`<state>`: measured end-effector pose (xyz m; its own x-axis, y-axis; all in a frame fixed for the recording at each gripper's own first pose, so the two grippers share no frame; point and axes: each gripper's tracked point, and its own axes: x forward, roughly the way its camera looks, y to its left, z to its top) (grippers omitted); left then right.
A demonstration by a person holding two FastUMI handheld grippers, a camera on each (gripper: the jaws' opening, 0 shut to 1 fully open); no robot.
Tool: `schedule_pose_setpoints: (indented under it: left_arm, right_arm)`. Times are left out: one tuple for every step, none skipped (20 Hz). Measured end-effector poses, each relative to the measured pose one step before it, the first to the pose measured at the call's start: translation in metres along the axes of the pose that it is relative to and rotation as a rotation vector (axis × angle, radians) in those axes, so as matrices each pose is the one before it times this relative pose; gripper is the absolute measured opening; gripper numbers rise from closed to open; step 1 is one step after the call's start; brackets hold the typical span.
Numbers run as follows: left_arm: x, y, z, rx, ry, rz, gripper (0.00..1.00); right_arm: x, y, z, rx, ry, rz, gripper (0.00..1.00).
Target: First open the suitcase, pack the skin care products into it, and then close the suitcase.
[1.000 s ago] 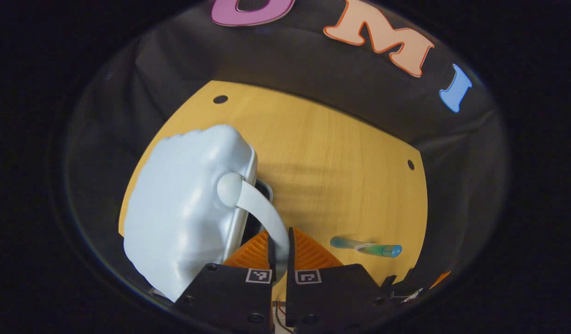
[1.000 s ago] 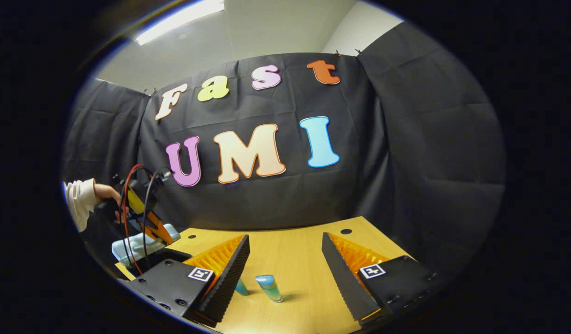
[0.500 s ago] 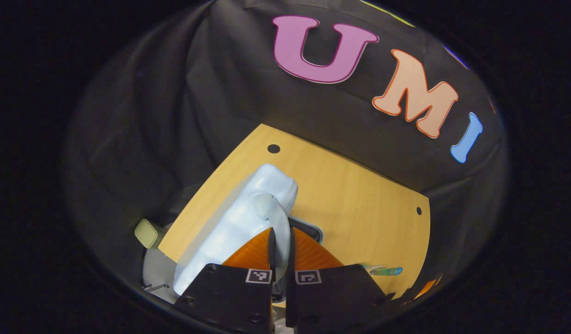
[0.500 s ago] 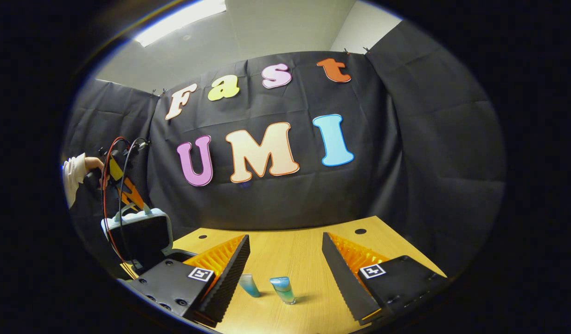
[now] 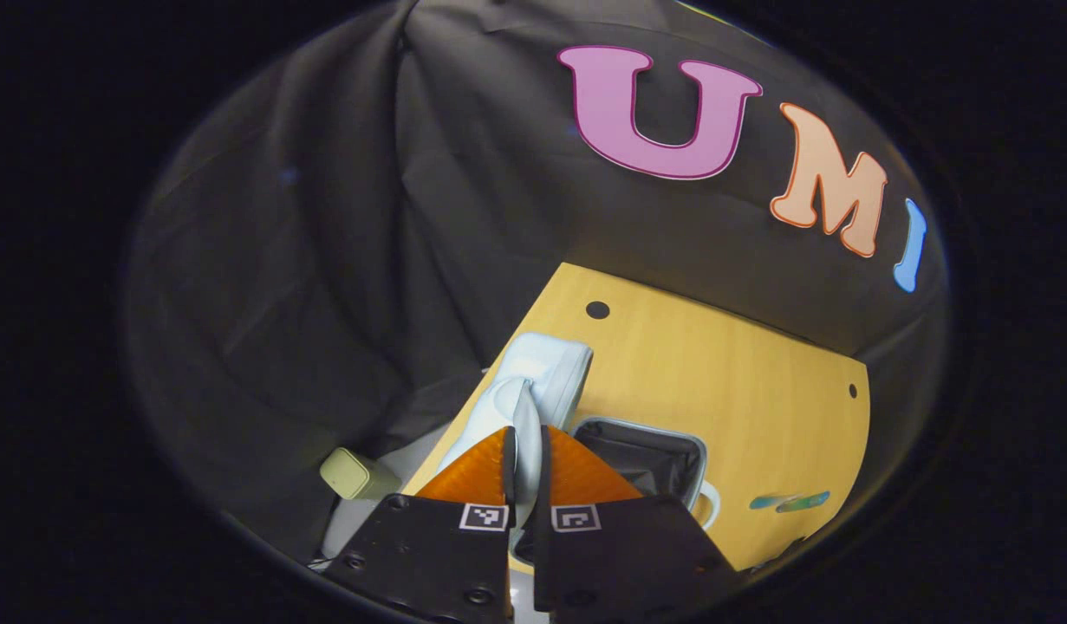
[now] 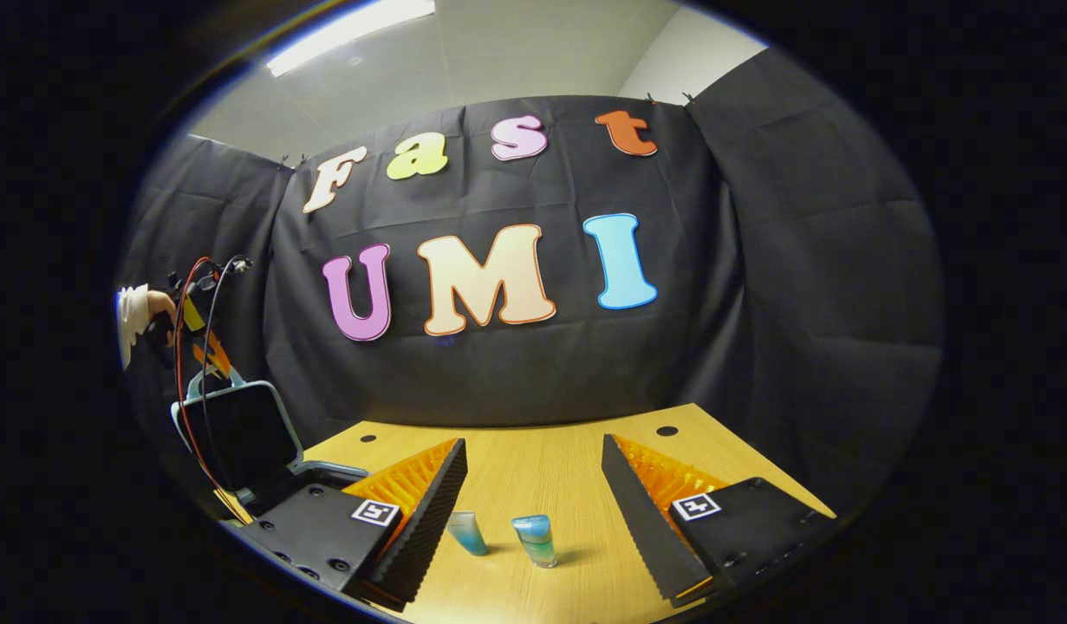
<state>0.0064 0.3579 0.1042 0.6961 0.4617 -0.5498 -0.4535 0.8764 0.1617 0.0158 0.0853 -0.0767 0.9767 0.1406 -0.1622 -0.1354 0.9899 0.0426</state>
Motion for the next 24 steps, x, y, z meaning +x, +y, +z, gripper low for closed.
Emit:
schedule_pose_setpoints:
  left_arm:
    - [0.00295, 0.01003, -0.00021, 0.01885, -0.00009, 0.01776, 0.04]
    - [0.00181, 0.01186, -0.00162, 0.02208, 0.00419, 0.02817, 0.04]
    - [0.00538, 0.01132, -0.00104, 0.03006, 0.00275, 0.03292, 0.04]
    - [0.00426, 0.00986, -0.00178, 0.02532, 0.00107, 0.01817, 0.04]
    - [0.0036, 0.008, -0.0035, 0.01741, 0.00572, 0.01555, 0.04]
    - [0.00481, 0.00796, -0.00326, 0.01427, 0.00707, 0.01518, 0.04]
    - [0.0044, 0.00862, -0.00394, 0.01216, 0.00467, 0.01594, 0.04]
    - [0.00615, 0.00784, -0.00448, 0.01225, 0.00702, 0.02167, 0.04]
    - [0.00827, 0.00999, -0.00434, 0.01688, 0.00194, 0.02074, 0.04]
    - [0.00563, 0.00653, -0.00515, 0.01977, 0.00161, 0.01227, 0.04]
    - [0.00302, 0.00343, -0.00511, 0.01663, -0.00165, 0.01263, 0.03]
    - [0.00539, 0.00435, -0.00594, 0.01452, -0.00207, 0.00884, 0.03]
    - [0.00422, 0.00441, -0.00906, 0.01299, -0.00285, 0.00887, 0.03]
    - [0.00601, 0.00419, -0.00746, 0.00737, -0.00366, 0.01805, 0.03]
    - [0.00536, 0.00245, -0.00865, 0.00257, -0.00916, 0.01238, 0.03]
    - [0.00389, 0.00061, -0.00552, 0.00531, -0.0106, 0.00908, 0.03]
    - [0.00391, 0.00097, -0.00579, -0.00295, -0.00176, 0.00378, 0.03]
    - [0.00566, -0.00265, -0.00708, -0.01591, 0.00248, -0.00876, 0.03]
    - [0.00611, -0.00489, -0.0096, -0.02569, 0.01677, -0.00758, 0.03]
    - [0.00804, -0.00306, -0.01117, -0.03064, 0.02279, -0.01621, 0.03]
    - [0.00353, -0.00134, -0.01426, -0.0361, 0.03163, -0.02, 0.03]
    - [0.00306, -0.00268, -0.01032, -0.03361, 0.02846, -0.02076, 0.03]
    - [0.00075, -0.0027, -0.00683, -0.01938, 0.02159, -0.01629, 0.03]
    - [0.00298, -0.00059, -0.00708, -0.00771, 0.01854, -0.01215, 0.03]
  right_arm:
    - [-0.00077, 0.00311, 0.00002, -0.00181, -0.00027, -0.0031, 0.95]
    - [0.00104, 0.00364, -0.00034, -0.00336, -0.00186, -0.00223, 0.98]
    - [-0.00051, 0.00438, 0.00011, -0.00559, -0.00177, -0.00242, 0.98]
    - [0.00059, 0.00393, -0.0002, -0.00668, -0.0018, -0.00266, 0.98]
    - [0.00052, 0.00317, 0.00038, -0.00631, -0.00175, -0.00277, 0.98]
    - [-0.00059, 0.00446, -0.00084, -0.00542, 0.00084, -0.00154, 0.95]
    - [0.00009, 0.0038, -0.0009, -0.00373, 0.00238, -0.00095, 0.96]
    - [0.0015, 0.00375, 0.00011, -0.00267, 0.00146, -0.0007, 0.96]
    - [0.00064, 0.00321, 0.00037, -0.00298, 0.00187, 0.00003, 0.98]
    - [-0.00131, 0.00417, 0.001, -0.00868, -0.00549, -0.00082, 0.96]
    - [0.00039, 0.00188, 0.00311, -0.01123, -0.00853, -0.00375, 0.98]
    - [-0.00066, 0.00183, 0.001, -0.00773, -0.0027, -0.00105, 0.96]
    - [-0.00063, 0.00266, 0.00004, -0.00542, 0.001, 0.00163, 0.96]
    - [0.00057, 0.00264, -0.00025, -0.00336, 0.00157, 0.00169, 0.98]
    - [0.00051, 0.00229, -0.0002, -0.0026, 0.00525, 0.00507, 0.98]
    - [0.00053, 0.0019, -0.00047, -0.00629, 0.0039, 0.00256, 0.98]
    - [-0.00022, 0.00061, 0.001, -0.00881, 0.00016, -0.00006, 0.98]
    - [0.00011, 0.00105, 0.00175, -0.00677, -0.00097, 0.00189, 0.96]
    - [0.00082, 0.00192, 0.00194, -0.0042, -0.00052, 0.0054, 0.98]
    - [0.00078, 0.00228, -0.00103, -0.00501, 0.00118, 0.00484, 0.98]
    - [0.0002, 0.00193, 0.00055, -0.00746, 0.00133, 0.00528, 0.98]
    - [0.00021, 0.00156, -0.00127, -0.00856, 0.00266, 0.00481, 0.98]
    - [-0.00014, 0.00137, 0.0002, -0.00829, 0.00272, 0.00383, 0.98]
    - [-0.00046, 0.00215, -0.00028, -0.00694, 0.00249, 0.00215, 0.98]
